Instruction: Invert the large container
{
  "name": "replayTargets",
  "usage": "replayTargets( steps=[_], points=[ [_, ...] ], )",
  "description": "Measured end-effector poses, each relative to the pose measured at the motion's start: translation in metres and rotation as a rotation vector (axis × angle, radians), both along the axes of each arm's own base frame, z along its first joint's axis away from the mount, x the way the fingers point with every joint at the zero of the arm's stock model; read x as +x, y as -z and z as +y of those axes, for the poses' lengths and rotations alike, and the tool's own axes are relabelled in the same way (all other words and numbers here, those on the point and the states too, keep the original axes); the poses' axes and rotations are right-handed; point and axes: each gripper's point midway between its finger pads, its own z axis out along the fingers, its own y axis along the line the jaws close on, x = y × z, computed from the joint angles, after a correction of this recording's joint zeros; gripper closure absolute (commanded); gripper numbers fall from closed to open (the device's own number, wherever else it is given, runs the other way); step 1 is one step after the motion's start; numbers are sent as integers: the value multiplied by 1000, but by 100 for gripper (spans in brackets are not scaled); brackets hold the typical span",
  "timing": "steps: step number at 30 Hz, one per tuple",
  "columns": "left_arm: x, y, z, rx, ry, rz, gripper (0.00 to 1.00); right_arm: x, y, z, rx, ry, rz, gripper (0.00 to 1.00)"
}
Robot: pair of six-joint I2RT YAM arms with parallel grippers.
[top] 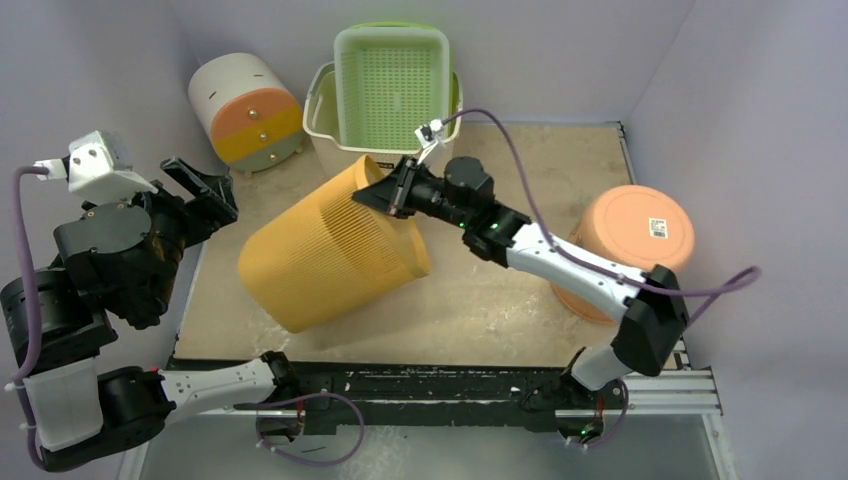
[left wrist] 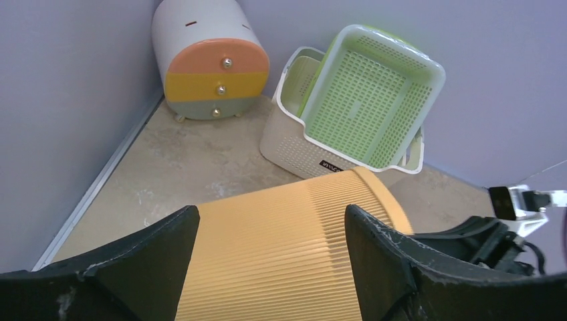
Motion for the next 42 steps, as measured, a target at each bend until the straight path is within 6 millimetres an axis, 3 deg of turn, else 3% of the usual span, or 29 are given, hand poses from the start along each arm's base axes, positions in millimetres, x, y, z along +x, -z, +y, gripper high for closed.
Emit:
replayTargets(
  steps=[4,7,10,14,16,19,22,25,30,34,38,42],
  points=[
    [5,-1,-8,10,9,6,24,7,7,33,154,-10,-13,100],
    [10,-4,-16,14,15,12,25,19,12,45,282,9,-1,100],
    [13,-5,-21,16,20,14,25,29,25,45,421,38,52,100],
    [16,-5,-27,25,26,22,25,35,67,36,527,64,180,100],
    [18,-4,-30,33,28,29,25,30,84,26,557,59,238,100],
    [22,-1,-36,59,34,42,25,20,90,7,613,49,266,100],
    [27,1,-42,83,39,56,25,20,104,-26,653,88,308,100],
    [31,4,-48,99,44,65,25,33,135,-71,681,199,406,100],
    [35,7,-54,123,50,75,24,67,184,-126,711,405,551,96],
    [39,10,-59,147,52,87,23,63,228,-135,672,448,688,85],
    [42,13,-64,172,60,99,23,64,231,-136,661,440,691,75],
    [45,22,-70,199,70,122,23,60,256,-132,584,441,705,66]
  ],
)
